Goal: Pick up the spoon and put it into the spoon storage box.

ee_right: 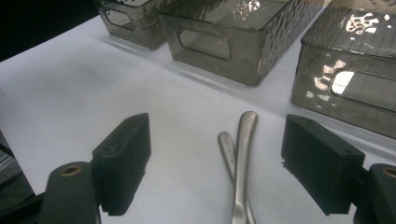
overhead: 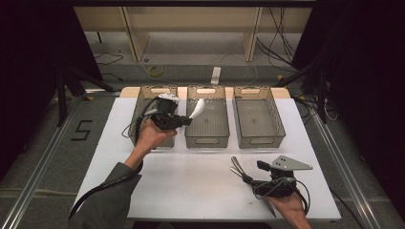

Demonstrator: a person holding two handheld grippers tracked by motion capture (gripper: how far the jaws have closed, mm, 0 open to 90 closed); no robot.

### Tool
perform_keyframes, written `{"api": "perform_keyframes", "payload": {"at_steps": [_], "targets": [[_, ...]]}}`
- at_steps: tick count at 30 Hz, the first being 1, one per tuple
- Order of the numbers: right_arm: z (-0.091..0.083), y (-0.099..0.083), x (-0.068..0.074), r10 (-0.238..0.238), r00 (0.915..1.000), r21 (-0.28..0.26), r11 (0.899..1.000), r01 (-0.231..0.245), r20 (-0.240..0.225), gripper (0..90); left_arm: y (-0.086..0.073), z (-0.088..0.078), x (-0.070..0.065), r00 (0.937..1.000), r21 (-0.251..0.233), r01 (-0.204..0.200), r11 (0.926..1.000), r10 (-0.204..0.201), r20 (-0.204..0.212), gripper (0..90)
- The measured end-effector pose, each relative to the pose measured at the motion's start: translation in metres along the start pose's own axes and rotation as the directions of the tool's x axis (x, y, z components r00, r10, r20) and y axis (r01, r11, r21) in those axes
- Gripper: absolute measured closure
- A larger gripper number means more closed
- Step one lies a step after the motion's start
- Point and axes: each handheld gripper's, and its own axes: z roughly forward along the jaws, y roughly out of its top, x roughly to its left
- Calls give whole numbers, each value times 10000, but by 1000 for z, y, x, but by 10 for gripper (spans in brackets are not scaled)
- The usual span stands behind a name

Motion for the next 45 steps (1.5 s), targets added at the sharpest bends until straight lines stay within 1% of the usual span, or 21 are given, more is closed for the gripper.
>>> {"api": "perform_keyframes", "payload": {"at_steps": [3, 5, 9, 12, 14, 20, 22, 25, 26, 28, 30, 32, 34, 37, 40, 43, 45], "targets": [[0, 0, 0, -20, 10000, -16, 10000, 20, -14, 251, 5, 0, 1, 10000, -95, 36, 9999, -36, 9, 851], [-1, 0, 0, -13, 10000, -30, 10000, 13, -20, 251, 9, 1, 2, 9999, -30, -50, 10000, 49, -153, 851], [0, 0, 0, -34, 10000, 5, 10000, 34, -28, 251, 14, 9, 6, 9997, -160, 222, 9996, -223, -47, 851], [0, 0, 0, -15, 10000, 8, 10000, 15, -38, 251, 16, 17, 7, 9996, -126, 218, 9997, -221, -190, 851], [0, 0, 0, -53, 10000, -16, 10000, 53, -24, 251, 17, 21, 9, 9991, -122, 385, 9992, -387, -198, 851], [0, 0, 0, -30, 10000, -2, 10000, 30, -34, 251, 21, 32, 11, 9987, 2, 307, 9995, -307, -404, 851], [0, 0, -1, -28, 10000, -1, 10000, 28, -30, 251, 22, 35, 12, 9982, -66, 383, 9992, -386, -449, 851], [0, 0, 0, -31, 10000, 1, 10000, 31, -28, 251, 24, 40, 14, 9975, -19, 451, 9990, -452, -545, 851], [0, 0, 0, -42, 10000, 4, 10000, 42, -22, 252, 24, 42, 15, 9973, -49, 473, 9989, -475, -559, 851], [0, 0, -1, -48, 10000, 9, 10000, 48, -15, 251, 24, 45, 16, 9971, 63, 457, 9989, -452, -605, 851], [0, 0, -1, -65, 10000, 2, 10000, 65, -12, 252, 24, 50, 15, 9964, 96, 423, 9991, -415, -740, 851], [0, 0, 0, -70, 10000, 15, 10000, 70, -10, 251, 23, 54, 16, 9965, 204, 431, 9989, -416, -725, 851], [0, 0, 0, -60, 10000, 42, 10000, 60, -26, 252, 22, 57, 16, 9955, 196, 525, 9984, -508, -799, 850], [0, 0, 0, -65, 10000, 53, 10000, 65, -17, 251, 22, 61, 18, 9949, 317, 469, 9984, -439, -910, 850], [0, 0, 0, -89, 10000, 48, 9999, 89, -9, 252, 22, 63, 20, 9944, 357, 582, 9977, -547, -903, 850], [0, 0, 0, -92, 10000, 52, 9999, 92, 5, 252, 21, 65, 20, 9935, 290, 699, 9971, -669, -924, 850], [0, 0, 0, -118, 9999, 47, 9999, 118, 4, 252, 21, 67, 20, 9937, 390, 665, 9970, -626, -925, 850]]}}
